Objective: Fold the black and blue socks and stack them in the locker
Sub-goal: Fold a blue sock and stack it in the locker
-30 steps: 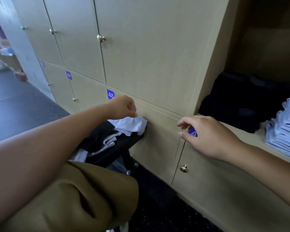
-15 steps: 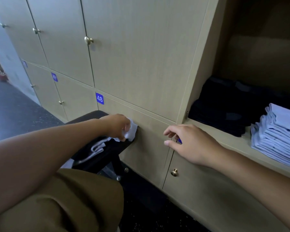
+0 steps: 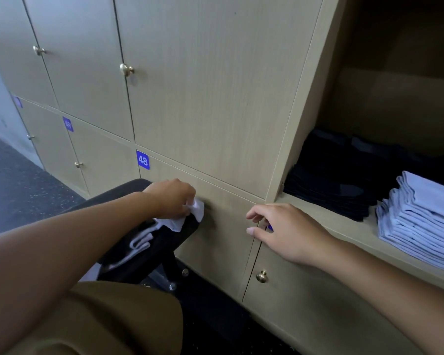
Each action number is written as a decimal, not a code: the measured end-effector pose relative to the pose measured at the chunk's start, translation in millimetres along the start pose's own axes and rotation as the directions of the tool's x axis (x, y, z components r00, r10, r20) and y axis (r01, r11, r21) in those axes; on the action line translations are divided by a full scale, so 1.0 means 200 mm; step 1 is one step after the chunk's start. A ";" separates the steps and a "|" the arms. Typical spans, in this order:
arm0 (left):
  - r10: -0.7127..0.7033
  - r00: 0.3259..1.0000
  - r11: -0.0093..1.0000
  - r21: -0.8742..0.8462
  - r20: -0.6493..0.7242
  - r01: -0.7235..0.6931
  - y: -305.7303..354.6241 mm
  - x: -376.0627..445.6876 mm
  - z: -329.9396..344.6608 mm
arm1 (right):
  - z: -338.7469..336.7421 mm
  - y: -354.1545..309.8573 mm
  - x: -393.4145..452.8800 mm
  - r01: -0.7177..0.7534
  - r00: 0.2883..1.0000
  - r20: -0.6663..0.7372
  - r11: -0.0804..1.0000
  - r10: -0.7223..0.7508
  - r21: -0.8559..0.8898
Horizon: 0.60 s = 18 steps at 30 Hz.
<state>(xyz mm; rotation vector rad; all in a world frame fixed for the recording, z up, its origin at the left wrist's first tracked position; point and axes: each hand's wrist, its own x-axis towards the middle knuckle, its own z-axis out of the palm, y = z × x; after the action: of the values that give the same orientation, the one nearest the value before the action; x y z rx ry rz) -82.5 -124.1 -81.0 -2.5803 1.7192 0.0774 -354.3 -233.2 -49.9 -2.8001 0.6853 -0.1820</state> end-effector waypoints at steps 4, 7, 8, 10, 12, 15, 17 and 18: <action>-0.050 0.993 0.989 -0.147 -0.106 0.034 -0.01 -0.01 -0.07 | -0.02 0.02 0.01 -0.026 0.999 -0.031 0.999 0.027 0.029; -0.083 0.968 0.939 -0.344 -0.235 -0.003 0.00 -0.04 -0.15 | -0.04 0.04 0.01 -0.034 0.998 -0.054 0.998 0.038 0.061; -0.100 0.958 0.911 -0.412 -0.270 -0.021 0.00 -0.06 -0.18 | -0.05 0.05 0.01 -0.041 0.997 -0.057 0.996 0.045 0.077; -0.139 0.940 0.834 -0.549 -0.311 -0.059 0.01 -0.08 -0.22 | -0.06 0.06 0.01 -0.056 0.996 -0.058 0.991 0.064 0.125; -0.174 0.925 0.765 -0.638 -0.337 -0.089 0.02 -0.10 -0.25 | -0.07 0.08 0.01 -0.063 0.994 -0.074 0.980 0.078 0.187; -0.195 0.908 0.647 -0.744 -0.372 -0.166 0.06 -0.10 -0.29 | -0.08 0.08 0.01 -0.078 0.988 -0.100 0.934 0.120 0.348; -0.184 0.908 0.521 -0.821 -0.377 -0.236 0.11 -0.12 -0.32 | -0.07 0.09 0.01 -0.097 0.985 -0.084 0.886 0.151 0.454; -0.172 0.911 0.458 -0.849 -0.375 -0.263 0.13 -0.14 -0.34 | -0.06 0.09 0.01 -0.106 0.985 -0.065 0.858 0.160 0.503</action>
<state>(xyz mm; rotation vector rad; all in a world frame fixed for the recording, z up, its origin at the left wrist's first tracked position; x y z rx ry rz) -115.9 -113.2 -12.0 -3.4702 2.3823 0.6824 -361.6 -252.4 -42.1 -2.2503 0.7304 -0.4180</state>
